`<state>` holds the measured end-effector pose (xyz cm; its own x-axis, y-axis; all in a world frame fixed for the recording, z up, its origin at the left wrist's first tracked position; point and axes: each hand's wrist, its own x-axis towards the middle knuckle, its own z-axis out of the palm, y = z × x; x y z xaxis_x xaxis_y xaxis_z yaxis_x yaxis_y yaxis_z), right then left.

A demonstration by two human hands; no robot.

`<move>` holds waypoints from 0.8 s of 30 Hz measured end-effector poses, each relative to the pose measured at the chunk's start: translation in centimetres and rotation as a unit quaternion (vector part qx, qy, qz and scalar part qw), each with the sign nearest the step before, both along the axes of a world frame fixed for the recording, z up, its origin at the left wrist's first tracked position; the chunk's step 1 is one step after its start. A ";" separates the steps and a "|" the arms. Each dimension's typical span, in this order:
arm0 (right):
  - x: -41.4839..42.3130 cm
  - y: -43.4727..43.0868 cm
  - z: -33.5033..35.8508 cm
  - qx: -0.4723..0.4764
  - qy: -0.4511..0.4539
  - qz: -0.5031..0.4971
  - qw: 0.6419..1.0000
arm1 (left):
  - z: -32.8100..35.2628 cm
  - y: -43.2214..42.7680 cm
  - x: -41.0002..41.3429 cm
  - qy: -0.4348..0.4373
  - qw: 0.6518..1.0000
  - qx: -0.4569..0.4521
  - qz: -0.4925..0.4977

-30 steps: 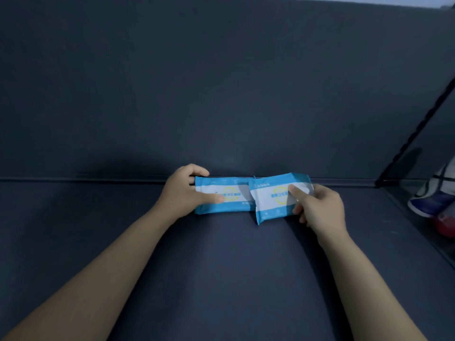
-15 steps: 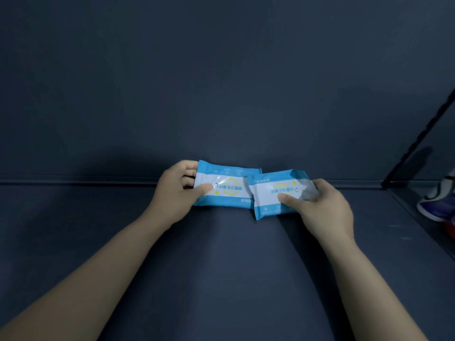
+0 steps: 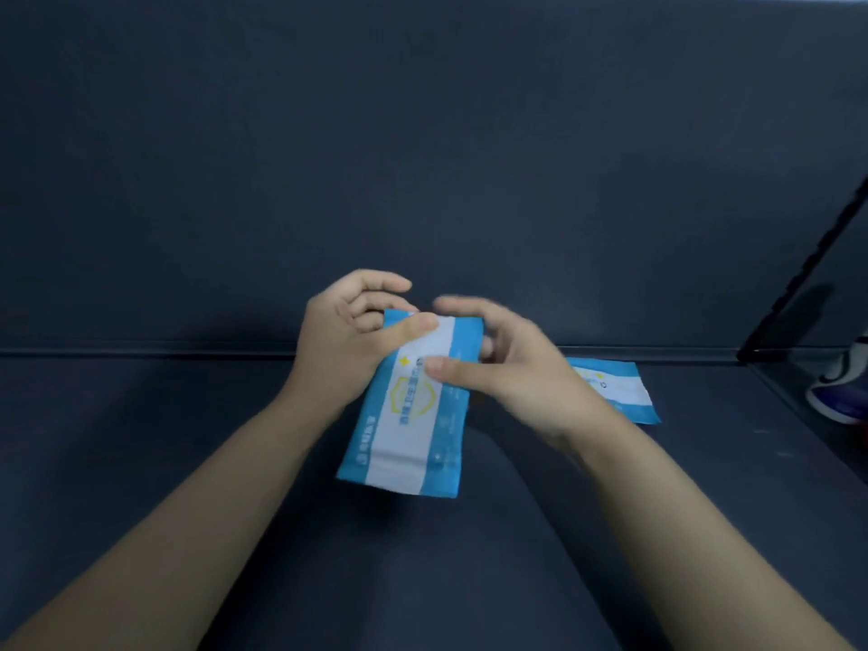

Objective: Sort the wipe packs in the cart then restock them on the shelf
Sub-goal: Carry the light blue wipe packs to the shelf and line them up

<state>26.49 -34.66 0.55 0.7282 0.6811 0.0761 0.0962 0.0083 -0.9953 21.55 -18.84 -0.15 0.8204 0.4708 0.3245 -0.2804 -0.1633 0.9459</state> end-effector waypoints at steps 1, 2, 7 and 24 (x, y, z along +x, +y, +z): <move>0.1 0.4 -0.2 0.011 0.032 0.015 0.999 | -0.4 -0.1 0.3 0.019 0.999 -0.004 0.035; 0.2 0.7 -0.5 0.026 0.056 0.005 0.998 | -0.8 -0.1 0.5 0.049 0.997 -0.010 0.057; 2.7 -0.5 -2.0 0.088 0.122 -0.124 0.981 | -1.1 1.1 0.1 0.240 0.962 -0.023 -0.129; 4.8 -0.7 -5.5 -0.274 -0.455 -0.206 0.822 | -4.4 0.6 1.2 0.151 0.824 0.516 0.180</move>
